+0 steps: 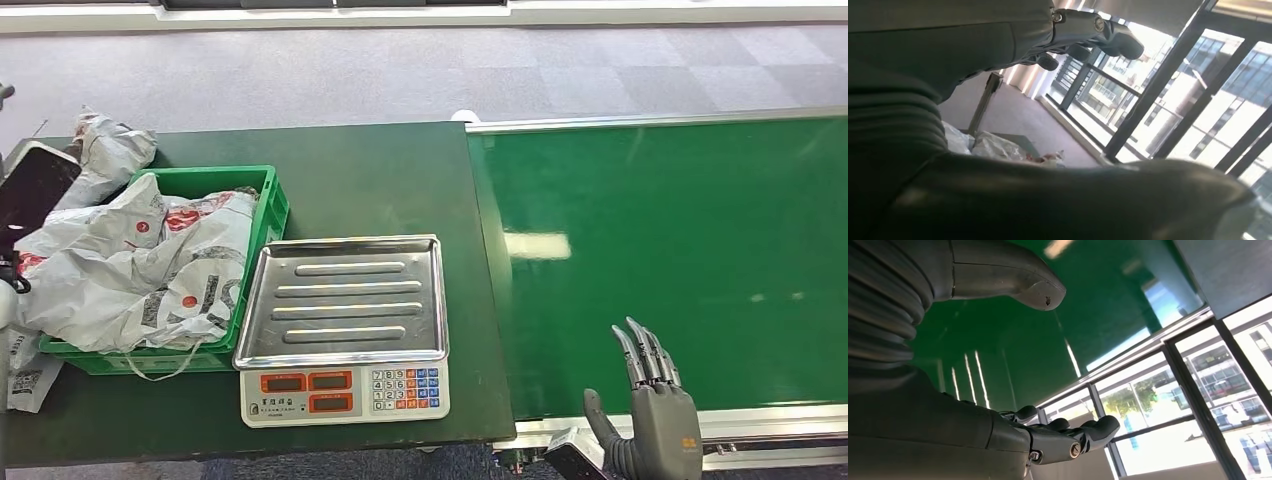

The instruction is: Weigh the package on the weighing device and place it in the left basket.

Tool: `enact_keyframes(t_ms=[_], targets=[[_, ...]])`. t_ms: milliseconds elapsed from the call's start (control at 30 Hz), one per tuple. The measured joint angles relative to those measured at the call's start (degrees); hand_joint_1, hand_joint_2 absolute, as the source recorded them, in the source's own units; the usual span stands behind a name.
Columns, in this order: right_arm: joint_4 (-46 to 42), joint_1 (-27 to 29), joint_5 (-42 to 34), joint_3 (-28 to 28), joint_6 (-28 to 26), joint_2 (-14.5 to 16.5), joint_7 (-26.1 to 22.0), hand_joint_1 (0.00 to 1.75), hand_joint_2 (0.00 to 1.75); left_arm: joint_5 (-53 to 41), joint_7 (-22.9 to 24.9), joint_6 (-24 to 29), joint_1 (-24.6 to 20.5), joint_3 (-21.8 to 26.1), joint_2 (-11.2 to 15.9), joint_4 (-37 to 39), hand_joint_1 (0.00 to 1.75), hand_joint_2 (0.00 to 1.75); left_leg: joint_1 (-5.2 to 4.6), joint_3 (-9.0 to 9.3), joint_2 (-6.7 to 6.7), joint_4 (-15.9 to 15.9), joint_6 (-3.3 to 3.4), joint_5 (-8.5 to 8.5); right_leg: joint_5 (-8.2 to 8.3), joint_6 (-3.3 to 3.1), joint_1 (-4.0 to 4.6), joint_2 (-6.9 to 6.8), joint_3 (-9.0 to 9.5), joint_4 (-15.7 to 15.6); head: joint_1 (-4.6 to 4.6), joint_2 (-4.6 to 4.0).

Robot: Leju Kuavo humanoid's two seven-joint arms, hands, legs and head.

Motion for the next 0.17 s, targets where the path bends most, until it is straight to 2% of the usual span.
enact_keyframes(t_ms=[167], targets=[[-1.6, 0.2, 2.4, 0.0, -1.0, 0.3, 0.8, 0.0, 1.75, 1.8, -1.0, 0.5, 1.4, 0.9, -0.4, -5.8, 0.0, 0.0, -0.03, -0.01, 0.0, 0.0, 0.01, -0.01, -0.01, 0.0, -0.03, -0.01, -0.01, 0.0, 0.0, 0.0]])
